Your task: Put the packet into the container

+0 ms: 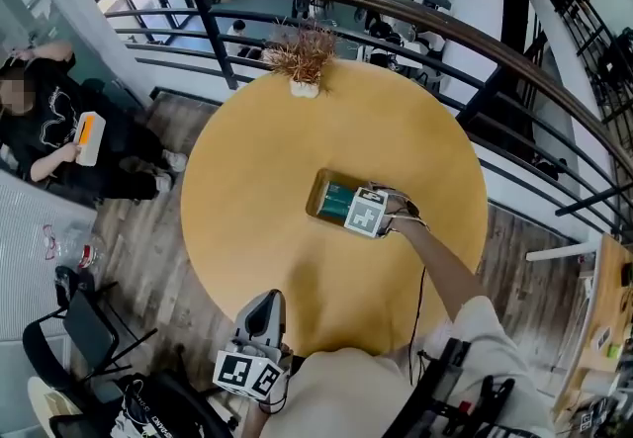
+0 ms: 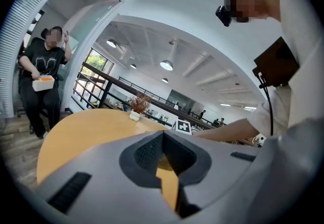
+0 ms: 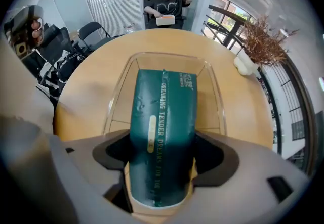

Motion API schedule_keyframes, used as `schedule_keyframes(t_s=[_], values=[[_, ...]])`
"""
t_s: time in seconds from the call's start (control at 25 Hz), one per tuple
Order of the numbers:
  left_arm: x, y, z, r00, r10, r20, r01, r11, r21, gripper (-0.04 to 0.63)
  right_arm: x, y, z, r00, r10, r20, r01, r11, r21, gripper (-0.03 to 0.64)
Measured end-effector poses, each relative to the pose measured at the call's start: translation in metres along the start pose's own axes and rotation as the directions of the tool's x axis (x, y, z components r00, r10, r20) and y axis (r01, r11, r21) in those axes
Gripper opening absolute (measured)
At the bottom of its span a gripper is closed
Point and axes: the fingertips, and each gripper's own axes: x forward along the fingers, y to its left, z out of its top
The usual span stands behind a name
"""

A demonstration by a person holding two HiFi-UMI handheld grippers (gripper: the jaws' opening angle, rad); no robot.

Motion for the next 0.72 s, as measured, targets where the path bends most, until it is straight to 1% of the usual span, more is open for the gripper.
schedule_keyframes(t_s=[0.24, 0.44, 0.56, 0.72], values=[[-0.0044, 0.0071, 0.0025, 1.0, 0.025, 0.007, -0.025, 1.0, -0.002, 0.005, 0.007, -0.0014, -0.0014, 0.999, 0.025, -0.026, -0.026, 0.999, -0.02, 0.368], [-0.0048, 0.0074, 0.0016, 1.0, 0.017, 0.004, -0.017, 1.0, 0.001, 0.005, 0.007, -0.0013, 0.0019, 1.0, 0.018, 0.016, -0.018, 1.0, -0.018, 0.37], [-0.0027, 0.007, 0.0029, 1.0, -0.001, 0.003, 0.001, 1.0, 0.005, 0.005, 0.0067, -0.0032, 0.0028, 0.999, -0.009, 0.039, 0.009, 1.0, -0.02, 0.37], [-0.002, 0.002, 0.0025, 1.0, -0.025, -0.001, 0.025, 1.0, 0.016, 0.005, 0.0056, -0.0022, 0.0011, 0.998, -0.016, 0.065, 0.017, 1.0, -0.021, 0.37]])
